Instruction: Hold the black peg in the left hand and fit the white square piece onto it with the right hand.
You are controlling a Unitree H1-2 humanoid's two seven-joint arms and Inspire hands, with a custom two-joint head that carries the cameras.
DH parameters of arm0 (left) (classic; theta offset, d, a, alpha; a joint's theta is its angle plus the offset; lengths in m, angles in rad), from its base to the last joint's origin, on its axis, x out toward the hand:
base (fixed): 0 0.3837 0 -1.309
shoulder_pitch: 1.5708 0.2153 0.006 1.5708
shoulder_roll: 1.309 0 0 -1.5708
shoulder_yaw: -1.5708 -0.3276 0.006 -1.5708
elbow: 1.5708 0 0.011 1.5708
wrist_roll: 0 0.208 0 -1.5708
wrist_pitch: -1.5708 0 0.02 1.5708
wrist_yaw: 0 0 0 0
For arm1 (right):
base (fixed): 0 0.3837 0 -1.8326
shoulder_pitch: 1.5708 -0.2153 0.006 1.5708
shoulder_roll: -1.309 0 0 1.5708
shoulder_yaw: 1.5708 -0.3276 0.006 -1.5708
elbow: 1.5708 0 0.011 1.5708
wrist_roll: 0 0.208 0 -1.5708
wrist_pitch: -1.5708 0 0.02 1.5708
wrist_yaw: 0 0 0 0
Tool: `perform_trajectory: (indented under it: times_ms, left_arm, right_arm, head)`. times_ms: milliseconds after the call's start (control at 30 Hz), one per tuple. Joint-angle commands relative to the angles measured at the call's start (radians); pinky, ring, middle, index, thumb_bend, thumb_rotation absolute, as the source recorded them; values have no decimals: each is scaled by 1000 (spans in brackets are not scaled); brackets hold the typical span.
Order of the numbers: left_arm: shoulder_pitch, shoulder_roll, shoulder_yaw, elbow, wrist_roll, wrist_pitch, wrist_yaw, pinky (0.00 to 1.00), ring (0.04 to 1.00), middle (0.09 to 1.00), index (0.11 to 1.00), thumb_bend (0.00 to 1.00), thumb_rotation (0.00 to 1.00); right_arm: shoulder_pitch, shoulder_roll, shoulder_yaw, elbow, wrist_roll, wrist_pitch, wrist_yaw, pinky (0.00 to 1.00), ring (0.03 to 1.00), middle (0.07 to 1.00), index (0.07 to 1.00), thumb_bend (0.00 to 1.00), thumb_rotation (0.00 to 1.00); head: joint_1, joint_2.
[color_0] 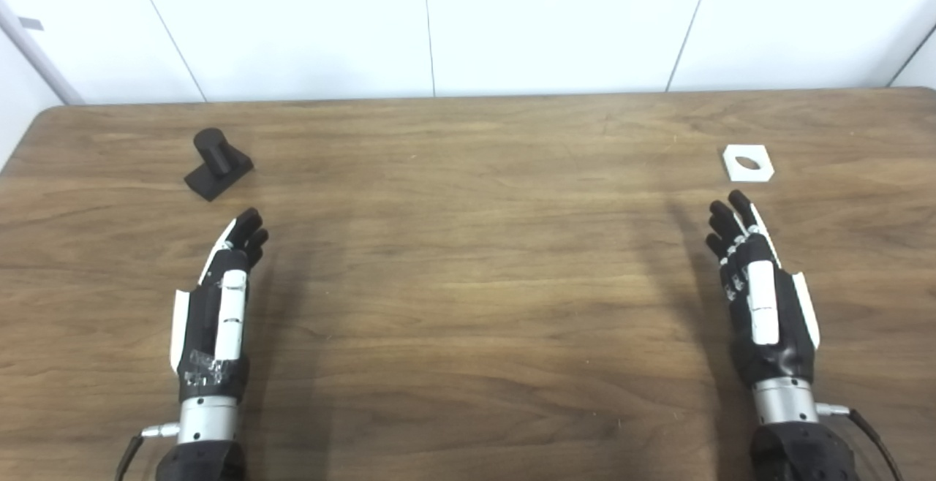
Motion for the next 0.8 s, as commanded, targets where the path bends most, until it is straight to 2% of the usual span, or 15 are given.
perform_trajectory:
  times_ms: [0, 267, 367, 567, 667, 767]
  left_arm:
    - [10, 4, -2, 7, -1, -7, -3, 948, 908, 921, 902, 455, 862]
    - [14, 5, -3, 1, 1, -7, -4, 950, 909, 921, 903, 439, 857]
    - [17, 1, -5, -3, 7, -7, -1, 950, 905, 919, 901, 439, 859]
    - [22, -10, -16, 5, 6, -25, -3, 946, 894, 906, 895, 440, 836]
    - [27, -15, -24, 10, 9, -27, -5, 940, 889, 901, 889, 457, 808]
    - [35, -25, -32, 14, 33, -34, 4, 921, 884, 893, 878, 446, 784]
  right_arm:
    - [71, 20, 7, 11, 9, -16, -2, 943, 943, 915, 935, 536, 911]
    - [72, 21, 8, 10, 3, -21, -4, 945, 941, 915, 934, 540, 906]
    - [75, 17, 6, 9, 4, -19, -2, 942, 942, 919, 935, 537, 912]
    - [82, 3, -2, 17, 40, -25, 19, 957, 952, 927, 939, 518, 902]
    - [85, -11, -7, 36, 61, -40, 37, 996, 976, 943, 959, 519, 904]
    - [87, -21, -13, 48, 59, -54, 46, 1000, 985, 950, 965, 529, 889]
  head:
    - [-3, 1]
    - [-3, 1]
    - [18, -7]
    - [78, -49]
    - [112, -70]
    - [165, -104]
